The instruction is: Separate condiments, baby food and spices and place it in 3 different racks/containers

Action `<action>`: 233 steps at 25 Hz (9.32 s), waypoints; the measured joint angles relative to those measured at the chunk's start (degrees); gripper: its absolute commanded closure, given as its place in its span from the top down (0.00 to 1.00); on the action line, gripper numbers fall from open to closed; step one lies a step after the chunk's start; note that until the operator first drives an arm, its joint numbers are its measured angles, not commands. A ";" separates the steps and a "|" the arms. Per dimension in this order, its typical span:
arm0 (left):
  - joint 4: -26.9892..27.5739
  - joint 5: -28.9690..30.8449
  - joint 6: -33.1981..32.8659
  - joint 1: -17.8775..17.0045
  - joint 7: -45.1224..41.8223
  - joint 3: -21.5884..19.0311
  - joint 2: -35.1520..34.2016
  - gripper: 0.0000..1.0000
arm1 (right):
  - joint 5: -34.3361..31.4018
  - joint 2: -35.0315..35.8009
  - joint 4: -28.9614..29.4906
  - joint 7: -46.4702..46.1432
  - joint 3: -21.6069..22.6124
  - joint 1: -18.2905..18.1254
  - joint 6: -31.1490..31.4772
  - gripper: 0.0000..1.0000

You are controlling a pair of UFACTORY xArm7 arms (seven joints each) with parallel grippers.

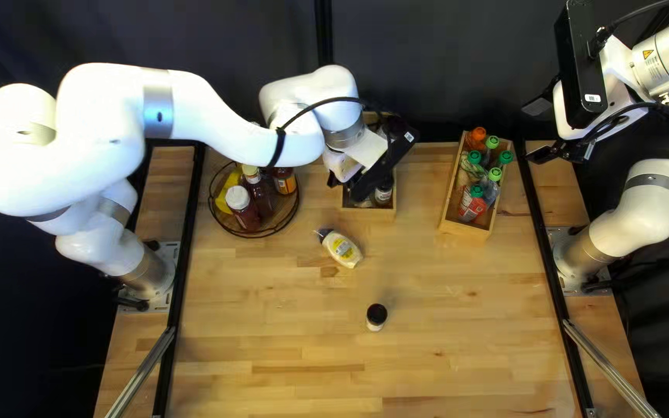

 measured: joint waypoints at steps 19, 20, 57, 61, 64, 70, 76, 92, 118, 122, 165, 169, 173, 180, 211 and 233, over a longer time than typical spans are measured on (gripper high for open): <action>-0.76 3.74 -9.76 -1.19 -8.40 2.58 5.13 0.87 | 0.00 0.00 0.00 0.00 0.00 0.00 0.00 1.00; -0.90 3.59 -9.81 -1.15 -8.33 2.50 5.20 1.00 | 0.00 0.00 0.00 0.00 0.00 0.00 0.00 1.00; -3.07 2.52 3.07 -15.55 -51.20 -9.10 -5.50 1.00 | 0.00 0.00 0.00 0.00 0.00 0.00 0.00 1.00; -0.49 6.29 2.48 -19.27 -67.16 -9.87 -1.26 1.00 | 0.00 0.00 0.00 0.00 0.00 0.00 0.00 1.00; 2.55 8.47 3.01 -21.90 -76.83 -9.90 3.07 1.00 | 0.00 0.00 0.00 0.00 0.00 0.00 0.00 1.00; 6.22 10.11 3.27 -24.36 -87.79 -9.04 9.69 1.00 | 0.00 0.00 0.00 0.00 0.00 0.00 0.00 1.00; 6.90 8.68 1.77 -23.45 -89.96 -8.69 13.56 0.97 | 0.00 0.00 0.00 0.00 0.00 0.00 0.00 1.00; 7.14 10.71 8.00 -23.56 -89.71 -7.52 9.21 0.10 | 0.00 0.00 0.00 0.00 0.00 0.00 0.00 1.00; 3.79 16.89 10.34 -7.91 -75.52 7.46 -0.60 0.00 | 0.00 0.00 0.00 0.00 0.00 0.00 0.00 1.00; 5.93 14.74 9.69 -6.05 -73.90 7.77 2.25 0.00 | 0.00 0.00 0.00 0.00 0.00 0.00 0.00 1.00; -3.43 9.27 14.37 -9.93 -49.24 -1.67 -12.51 1.00 | 0.00 0.00 0.00 0.00 0.00 0.00 0.00 1.00; -7.45 8.23 12.48 -12.11 -40.28 -3.49 -13.97 1.00 | 0.00 0.00 0.00 0.00 0.00 0.00 0.00 1.00; -8.84 6.74 9.29 -13.90 -31.94 -5.22 -10.91 1.00 | 0.00 0.00 0.00 0.00 0.00 0.00 0.00 1.00; -6.38 4.43 5.82 -13.91 -20.04 -6.76 -2.75 1.00 | 0.00 0.00 0.00 0.00 0.00 0.00 0.00 1.00; -4.75 -0.86 -6.35 -7.15 -3.91 -9.37 15.22 1.00 | 0.00 0.00 0.00 0.00 0.00 0.00 0.00 1.00; -1.94 0.71 1.59 -9.05 -6.63 -10.01 10.73 0.00 | 0.00 0.00 0.00 0.00 0.00 0.00 0.00 1.00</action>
